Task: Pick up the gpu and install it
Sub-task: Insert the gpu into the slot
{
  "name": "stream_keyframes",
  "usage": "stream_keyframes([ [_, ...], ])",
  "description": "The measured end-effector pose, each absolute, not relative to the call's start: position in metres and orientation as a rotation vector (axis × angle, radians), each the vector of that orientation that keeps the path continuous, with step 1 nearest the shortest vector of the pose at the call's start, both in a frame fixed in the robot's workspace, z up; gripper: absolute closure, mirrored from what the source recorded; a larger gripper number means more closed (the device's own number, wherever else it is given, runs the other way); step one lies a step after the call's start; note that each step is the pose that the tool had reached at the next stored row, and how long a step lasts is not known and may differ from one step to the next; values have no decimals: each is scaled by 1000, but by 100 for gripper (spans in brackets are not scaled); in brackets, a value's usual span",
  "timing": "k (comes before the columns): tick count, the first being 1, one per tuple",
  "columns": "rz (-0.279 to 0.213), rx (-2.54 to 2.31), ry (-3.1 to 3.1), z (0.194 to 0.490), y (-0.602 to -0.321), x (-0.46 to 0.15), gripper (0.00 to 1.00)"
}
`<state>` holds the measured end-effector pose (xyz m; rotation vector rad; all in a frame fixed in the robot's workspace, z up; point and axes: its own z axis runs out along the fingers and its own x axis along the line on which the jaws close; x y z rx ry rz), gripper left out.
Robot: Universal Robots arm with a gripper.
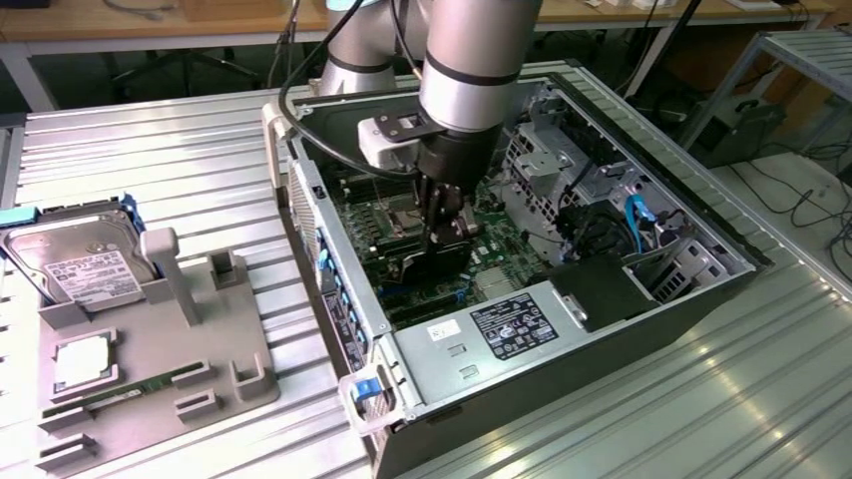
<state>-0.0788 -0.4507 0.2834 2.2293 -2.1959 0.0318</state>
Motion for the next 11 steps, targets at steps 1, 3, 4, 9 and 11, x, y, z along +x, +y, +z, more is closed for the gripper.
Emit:
stream_keyframes([
  [1,32,2229,-2196,283,-451,-79,89],
  [3,32,2229,-2196,283,-451,-79,89],
  [4,32,2230,-2196,283,-451,-79,89],
  [9,32,2230,-2195,283,-451,-79,89],
  [11,32,2230,-2195,283,-451,-79,89],
])
